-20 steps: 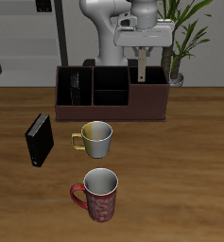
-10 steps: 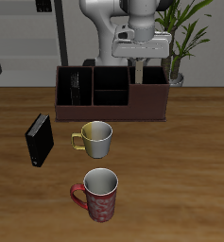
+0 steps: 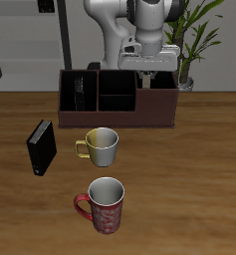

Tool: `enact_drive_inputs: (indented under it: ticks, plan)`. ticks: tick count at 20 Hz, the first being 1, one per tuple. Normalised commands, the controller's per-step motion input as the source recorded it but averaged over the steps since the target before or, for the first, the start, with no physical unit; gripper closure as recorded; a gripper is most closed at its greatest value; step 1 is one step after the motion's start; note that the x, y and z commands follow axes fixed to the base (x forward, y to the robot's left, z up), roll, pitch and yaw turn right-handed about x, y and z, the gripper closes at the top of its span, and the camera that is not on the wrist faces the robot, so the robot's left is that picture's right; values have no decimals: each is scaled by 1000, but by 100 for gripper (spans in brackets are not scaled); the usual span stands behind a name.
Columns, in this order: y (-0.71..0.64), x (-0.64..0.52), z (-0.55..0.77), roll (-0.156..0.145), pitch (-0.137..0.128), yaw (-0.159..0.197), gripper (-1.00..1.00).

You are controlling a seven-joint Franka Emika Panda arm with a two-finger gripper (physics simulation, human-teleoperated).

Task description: Place the left black book into the back desk caddy's left compartment and place the yellow book into the back desk caddy's right compartment and place the right black book into the back desk caddy's right compartment

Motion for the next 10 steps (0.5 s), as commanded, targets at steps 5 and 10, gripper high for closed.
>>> enact_drive_inputs:
  ticks: [5,10]
  plan:
    - [85,-14,-150,61,25,-4,100]
    - [-17,5,-71,43,17,-5,-100]
